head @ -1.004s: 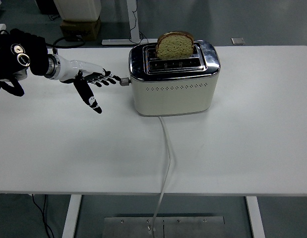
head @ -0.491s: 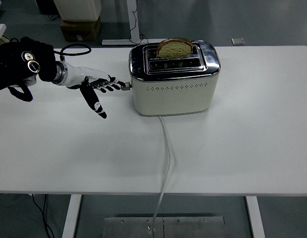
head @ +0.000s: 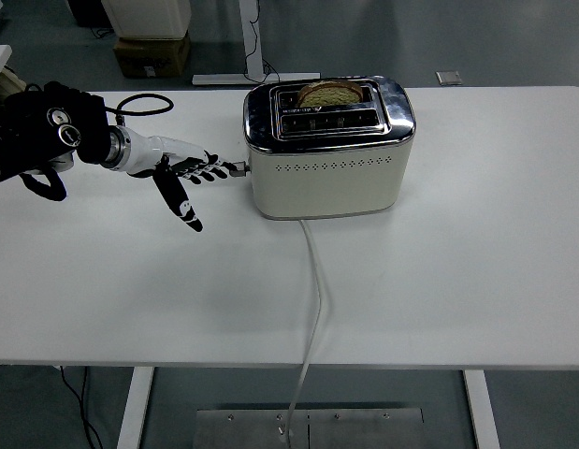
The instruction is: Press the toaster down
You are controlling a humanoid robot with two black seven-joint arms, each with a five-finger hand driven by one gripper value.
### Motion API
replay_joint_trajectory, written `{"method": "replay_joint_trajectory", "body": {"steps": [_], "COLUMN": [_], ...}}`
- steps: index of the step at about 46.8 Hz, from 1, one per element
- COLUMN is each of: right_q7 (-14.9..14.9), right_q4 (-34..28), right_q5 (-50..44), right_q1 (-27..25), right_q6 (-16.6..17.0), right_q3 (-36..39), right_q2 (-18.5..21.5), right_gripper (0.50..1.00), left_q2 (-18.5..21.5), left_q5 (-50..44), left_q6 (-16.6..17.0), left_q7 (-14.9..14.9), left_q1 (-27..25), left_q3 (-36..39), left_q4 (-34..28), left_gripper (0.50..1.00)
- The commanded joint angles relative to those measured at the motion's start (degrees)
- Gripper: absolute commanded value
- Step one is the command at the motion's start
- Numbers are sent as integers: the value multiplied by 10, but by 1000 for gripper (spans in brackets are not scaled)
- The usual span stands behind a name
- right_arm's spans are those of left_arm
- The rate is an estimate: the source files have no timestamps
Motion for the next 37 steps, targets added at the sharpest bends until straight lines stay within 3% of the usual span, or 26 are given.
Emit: {"method": "replay_joint_trajectory", "body": {"steps": [1, 37], "right_q7": [0, 0], "right_q4": [0, 0], "right_q5": [0, 0], "right_q1": [0, -9], "right_q6": [0, 1], "right_q3": [0, 0], "right_q2": [0, 0], "right_gripper": [1000, 998], "left_q2": [-2, -22], "left_q5": [-2, -7], "left_q6": [1, 8], "left_q7": [-1, -2], "left_q1": [1, 14], "left_q3": [0, -1], "left_q4": [3, 16], "left_gripper": [1000, 1000]}}
